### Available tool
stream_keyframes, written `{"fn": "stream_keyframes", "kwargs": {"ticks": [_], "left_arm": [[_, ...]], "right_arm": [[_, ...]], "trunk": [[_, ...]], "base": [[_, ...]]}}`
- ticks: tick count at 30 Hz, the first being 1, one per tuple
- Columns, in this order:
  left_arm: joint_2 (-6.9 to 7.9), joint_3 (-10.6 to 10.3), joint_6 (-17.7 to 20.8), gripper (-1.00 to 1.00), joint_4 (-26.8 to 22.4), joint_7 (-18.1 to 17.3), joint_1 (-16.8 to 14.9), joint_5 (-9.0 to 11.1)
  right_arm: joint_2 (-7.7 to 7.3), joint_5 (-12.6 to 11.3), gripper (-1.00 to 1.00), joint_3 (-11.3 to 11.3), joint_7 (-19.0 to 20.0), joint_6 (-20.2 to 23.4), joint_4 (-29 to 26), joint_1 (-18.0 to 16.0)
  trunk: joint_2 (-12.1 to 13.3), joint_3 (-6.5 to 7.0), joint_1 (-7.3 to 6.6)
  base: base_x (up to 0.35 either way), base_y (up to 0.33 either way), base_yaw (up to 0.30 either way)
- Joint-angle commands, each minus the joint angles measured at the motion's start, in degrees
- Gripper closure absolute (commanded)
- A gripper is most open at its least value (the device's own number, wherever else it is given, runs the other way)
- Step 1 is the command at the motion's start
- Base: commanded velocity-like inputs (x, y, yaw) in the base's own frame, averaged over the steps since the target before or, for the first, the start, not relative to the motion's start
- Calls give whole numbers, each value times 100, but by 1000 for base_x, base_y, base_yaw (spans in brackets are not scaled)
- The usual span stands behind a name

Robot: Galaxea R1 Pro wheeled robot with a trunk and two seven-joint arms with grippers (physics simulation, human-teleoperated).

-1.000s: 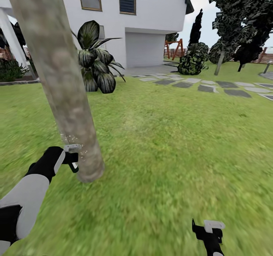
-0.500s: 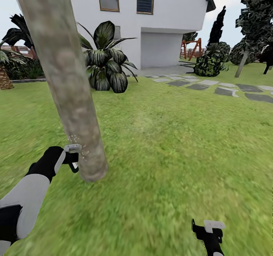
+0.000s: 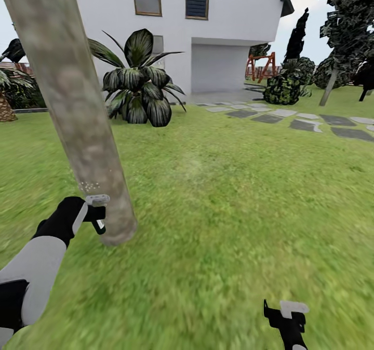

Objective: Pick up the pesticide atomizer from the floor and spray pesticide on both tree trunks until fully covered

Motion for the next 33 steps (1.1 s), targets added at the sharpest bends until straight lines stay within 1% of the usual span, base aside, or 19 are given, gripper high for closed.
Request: {"fn": "stream_keyframes", "kwargs": {"ticks": [1,4,7,13,15,19,21,23,24,25,27,30,33], "left_arm": [[-6,21,30,100,-8,-26,-4,-17],[-38,17,29,100,-6,-22,3,-19],[-62,20,29,100,0,-17,30,-19],[-58,21,29,100,1,-12,63,-27],[-49,37,24,100,5,-6,79,-33],[7,22,20,100,10,2,94,-54],[110,16,19,100,10,96,100,-61],[150,7,12,100,17,165,106,-56],[150,4,2,100,48,184,109,-54],[98,20,-5,100,77,198,104,-29],[60,23,-6,100,79,199,102,-16],[49,29,-12,100,93,199,102,-13],[77,19,-24,100,97,204,109,-30]], "right_arm": [[0,-48,-100,48,-9,-13,2,-3],[1,-48,-100,48,-9,-13,2,-3],[1,-48,-100,48,-9,-13,2,-3],[16,-48,-100,48,-9,-13,2,-3],[10,-48,-100,48,-9,-13,2,-3],[9,-48,-100,48,-9,-13,2,-3],[9,-48,-100,48,-9,-13,2,-3],[16,-48,-100,48,-9,-13,2,-3],[17,-48,-100,48,-9,-13,2,-3],[18,-48,-100,48,-9,-13,2,-3],[18,-48,-100,48,-9,-13,2,-3],[18,-48,-100,48,-9,-13,2,-3],[18,-48,-100,48,-9,-13,2,-3]], "trunk": [[-2,-5,-2],[-2,-5,-2],[-2,-5,-2],[-2,-5,-2],[-2,-5,-2],[-2,-5,-2],[-2,-5,-2],[-2,-5,-2],[-2,-5,-2],[-2,-5,-2],[-2,-5,-2],[-2,-5,-2],[-2,-5,-2]], "base": [[2,-265,0],[158,-217,39],[234,-186,227],[230,-196,269],[105,-241,103],[13,-267,13],[1,-271,1],[0,-271,0],[0,-271,15],[0,-273,247],[34,-273,267],[169,-230,275],[157,-103,277]]}}
